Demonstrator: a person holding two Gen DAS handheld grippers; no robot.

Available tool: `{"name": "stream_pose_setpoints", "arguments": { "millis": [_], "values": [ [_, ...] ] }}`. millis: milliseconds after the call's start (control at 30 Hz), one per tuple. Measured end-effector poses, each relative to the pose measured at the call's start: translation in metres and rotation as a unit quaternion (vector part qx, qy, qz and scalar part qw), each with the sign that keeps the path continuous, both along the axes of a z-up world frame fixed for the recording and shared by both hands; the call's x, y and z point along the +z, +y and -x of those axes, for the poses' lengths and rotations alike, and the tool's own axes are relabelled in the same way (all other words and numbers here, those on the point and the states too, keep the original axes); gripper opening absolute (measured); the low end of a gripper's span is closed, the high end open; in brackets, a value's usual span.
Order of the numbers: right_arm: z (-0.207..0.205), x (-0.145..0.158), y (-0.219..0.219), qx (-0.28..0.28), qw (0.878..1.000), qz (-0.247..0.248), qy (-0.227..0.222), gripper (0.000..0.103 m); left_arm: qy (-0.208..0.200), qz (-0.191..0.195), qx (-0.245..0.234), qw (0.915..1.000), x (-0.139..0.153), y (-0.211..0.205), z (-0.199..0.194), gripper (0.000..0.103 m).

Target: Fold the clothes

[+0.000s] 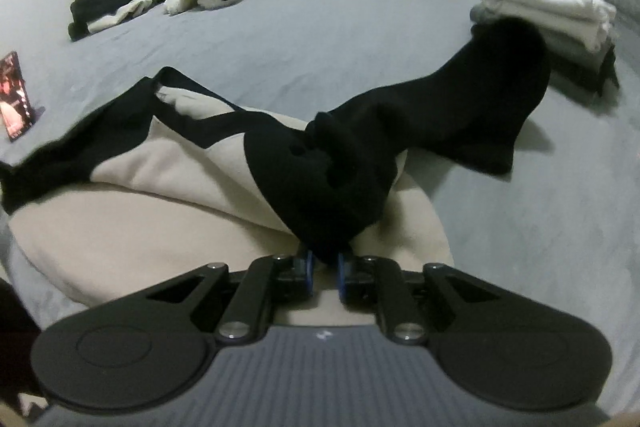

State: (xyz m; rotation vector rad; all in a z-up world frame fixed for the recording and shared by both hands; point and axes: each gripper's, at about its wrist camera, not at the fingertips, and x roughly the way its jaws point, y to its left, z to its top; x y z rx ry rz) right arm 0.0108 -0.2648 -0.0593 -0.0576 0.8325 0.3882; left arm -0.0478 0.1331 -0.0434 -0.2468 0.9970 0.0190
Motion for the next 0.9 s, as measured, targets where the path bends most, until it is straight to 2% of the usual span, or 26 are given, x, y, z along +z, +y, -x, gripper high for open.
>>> {"name": "stream_pose_setpoints", "arguments": {
  "millis": [100,133,167,200,267,433,633,733,800,833,900],
  "values": [
    [-0.002,0.005,-0.004,0.01,1.0,-0.01,0.0,0.021,0.0,-0.007,-0.002,1.0,0.012,0.001,-0.001,0.031],
    [0.0,0.008,-0.006,0.014,1.0,-0.013,-0.004,0.025,-0.004,-0.007,-0.003,1.0,0.015,0.001,0.001,0.043],
    [0.003,0.011,-0.008,0.018,1.0,-0.016,-0.009,0.034,-0.016,-0.003,-0.004,0.9999,0.021,0.003,0.003,0.05],
    [0.005,0.014,-0.009,0.021,0.999,-0.019,-0.014,0.038,-0.026,0.001,-0.006,0.9996,0.025,0.003,0.003,0.052],
    [0.009,0.019,-0.013,0.029,0.999,-0.025,-0.024,0.04,-0.041,0.008,-0.013,0.999,0.034,0.0,0.0,0.067],
    [0.022,0.033,-0.024,0.021,0.997,-0.055,-0.051,0.04,-0.041,0.01,-0.041,0.9983,0.034,-0.016,-0.022,0.071],
    [0.011,0.036,-0.027,-0.004,0.996,-0.078,-0.05,0.041,-0.027,-0.013,-0.039,0.9988,0.014,-0.033,-0.067,0.071],
    [0.004,0.034,-0.027,-0.011,0.996,-0.081,-0.044,0.041,-0.027,-0.033,-0.034,0.9985,0.003,-0.04,-0.081,0.068],
    [0.0,0.033,-0.026,-0.016,0.996,-0.083,-0.041,0.041,-0.038,-0.044,-0.032,0.9978,-0.002,-0.045,-0.084,0.037],
    [-0.002,0.033,-0.026,-0.019,0.996,-0.083,-0.04,0.041,-0.039,-0.054,-0.034,0.9972,-0.004,-0.049,-0.084,0.012],
    [-0.005,0.033,-0.026,-0.027,0.995,-0.086,-0.038,0.041,-0.045,-0.085,-0.039,0.9946,-0.007,-0.058,-0.083,0.009]
  ]
}}
